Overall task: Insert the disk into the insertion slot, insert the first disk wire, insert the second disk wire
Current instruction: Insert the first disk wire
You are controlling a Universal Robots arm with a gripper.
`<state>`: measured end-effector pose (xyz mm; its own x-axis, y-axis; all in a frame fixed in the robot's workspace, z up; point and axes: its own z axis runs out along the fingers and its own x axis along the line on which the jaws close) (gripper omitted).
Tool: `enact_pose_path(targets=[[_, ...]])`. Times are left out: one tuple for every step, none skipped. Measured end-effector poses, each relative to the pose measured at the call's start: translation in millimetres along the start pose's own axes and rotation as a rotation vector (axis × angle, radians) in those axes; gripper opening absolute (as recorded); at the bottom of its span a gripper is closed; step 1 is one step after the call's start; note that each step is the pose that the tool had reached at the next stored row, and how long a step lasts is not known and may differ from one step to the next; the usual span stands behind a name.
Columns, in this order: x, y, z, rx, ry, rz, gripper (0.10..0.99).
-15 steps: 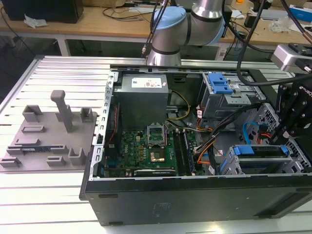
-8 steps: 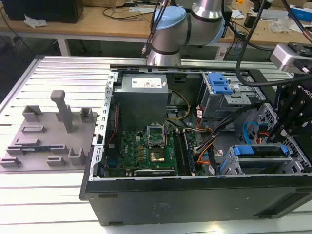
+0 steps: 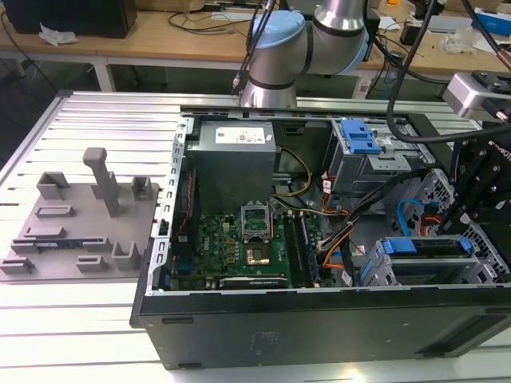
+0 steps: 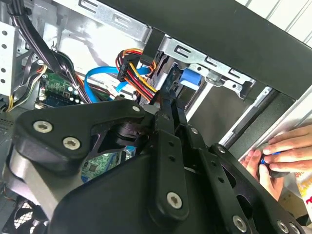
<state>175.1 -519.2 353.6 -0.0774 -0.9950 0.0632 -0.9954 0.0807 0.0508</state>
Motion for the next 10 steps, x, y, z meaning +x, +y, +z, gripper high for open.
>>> enact_pose_path(targets=[[0.8,0.0,0.0,0.000,-0.0020,0.000,0.165],[2.0,-0.1,0.1,-0.001,-0.0084,0.000,0.165],[4.9,-0.3,0.3,-0.002,-0.0298,-0.002,0.165],[8.0,-0.7,0.5,-0.003,-0.0442,-0.003,0.165],[8.2,-0.7,0.5,-0.003,-0.0443,-0.003,0.165],[8.3,-0.7,0.5,-0.003,-0.0443,-0.003,0.165],[8.4,-0.7,0.5,-0.003,-0.0442,-0.002,0.165],[8.4,-0.7,0.5,-0.003,-0.0442,-0.002,0.165],[8.5,-0.7,0.5,-0.003,-0.0442,-0.002,0.165],[8.6,-0.7,0.5,-0.003,-0.0442,-0.002,0.165]])
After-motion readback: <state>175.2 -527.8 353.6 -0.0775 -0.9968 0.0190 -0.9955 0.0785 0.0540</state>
